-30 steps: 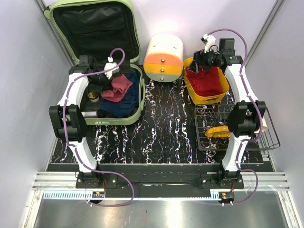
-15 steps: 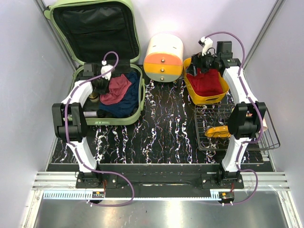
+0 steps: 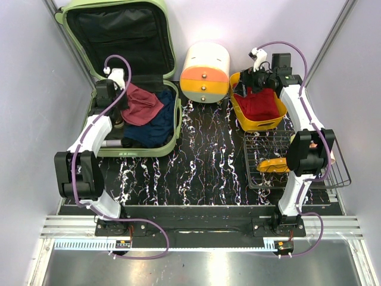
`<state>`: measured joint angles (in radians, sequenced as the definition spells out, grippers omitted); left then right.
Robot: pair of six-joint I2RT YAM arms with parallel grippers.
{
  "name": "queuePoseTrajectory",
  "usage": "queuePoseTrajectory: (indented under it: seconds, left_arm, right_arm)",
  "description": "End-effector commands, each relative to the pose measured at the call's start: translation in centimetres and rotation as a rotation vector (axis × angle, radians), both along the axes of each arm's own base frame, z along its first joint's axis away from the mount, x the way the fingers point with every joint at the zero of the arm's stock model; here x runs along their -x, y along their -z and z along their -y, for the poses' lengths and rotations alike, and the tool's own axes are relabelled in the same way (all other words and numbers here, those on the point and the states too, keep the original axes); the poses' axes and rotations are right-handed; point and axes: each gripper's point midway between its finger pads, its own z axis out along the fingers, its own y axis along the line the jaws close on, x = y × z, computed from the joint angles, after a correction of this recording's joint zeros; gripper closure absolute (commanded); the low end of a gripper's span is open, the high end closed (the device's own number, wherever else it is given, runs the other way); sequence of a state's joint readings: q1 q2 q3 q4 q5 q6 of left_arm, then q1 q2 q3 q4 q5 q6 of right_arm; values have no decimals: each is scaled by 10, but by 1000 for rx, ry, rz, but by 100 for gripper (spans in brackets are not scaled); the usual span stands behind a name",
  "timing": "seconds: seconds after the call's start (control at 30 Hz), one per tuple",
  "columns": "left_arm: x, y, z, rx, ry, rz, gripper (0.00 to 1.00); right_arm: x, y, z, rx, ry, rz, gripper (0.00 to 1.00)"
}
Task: Open, take out, and arrange the luggage
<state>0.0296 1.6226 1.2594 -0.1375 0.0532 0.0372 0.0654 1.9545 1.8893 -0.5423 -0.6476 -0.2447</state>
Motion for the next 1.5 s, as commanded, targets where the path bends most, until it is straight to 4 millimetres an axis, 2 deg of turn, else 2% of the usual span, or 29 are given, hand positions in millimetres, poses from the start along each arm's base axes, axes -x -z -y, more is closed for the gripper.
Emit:
queuePoseTrajectory:
  seconds: [0.0,0.03,0.07,0.13,0.17,0.2,0.27,0.4,0.43,0.47,0.5,0.6,0.7,1.0,1.37,1.47]
  left_arm:
    - [-15,-23,33,-84,100,124,100]
    - [-16,-15,38,-99,122,95,100]
    - [-15,7,44,-109,147,26,100]
    - [-20,18,51,-107,190,-22,100]
    - [-19,42,54,-103,204,-90,100]
    - [-24,41,59,-98,239,-101,100]
    - [-21,65,64,-105,287,-187,100]
    - [-16,72,85,-53,410,-211,98]
    - [-15,73,86,-46,415,-214,94]
    - [-15,71,89,-33,421,-211,87]
    - [-14,71,93,-19,440,-208,67]
    - [-12,71,104,33,481,-217,43]
    - [-12,76,108,63,482,-237,37]
    - [-36,94,88,15,340,-267,39]
    - [-45,110,86,-16,293,-293,31]
    - [-46,108,88,-10,301,-286,45]
  right_arm:
    - [7,-36,-3,-6,-18,99,7]
    - [7,-36,-3,-6,-18,99,7]
    - [7,-36,-3,-6,-18,99,7]
    - [8,-37,-2,-6,-16,99,7]
    - [8,-37,-2,-5,-17,100,7]
    - [8,-37,-1,-3,-15,102,7]
    - [11,-35,-1,4,-17,101,7]
    - [14,-34,0,12,-17,103,7]
    - [14,-35,0,10,-16,101,7]
    - [14,-34,-1,9,-19,100,7]
    - [14,-33,0,7,-16,96,7]
    - [14,-34,-1,2,-18,96,7]
    - [14,-34,-2,0,-16,92,7]
    - [12,-36,-2,-2,-13,96,7]
    - [10,-33,-1,-5,-9,87,7]
    - [10,-33,-2,-5,-10,89,7]
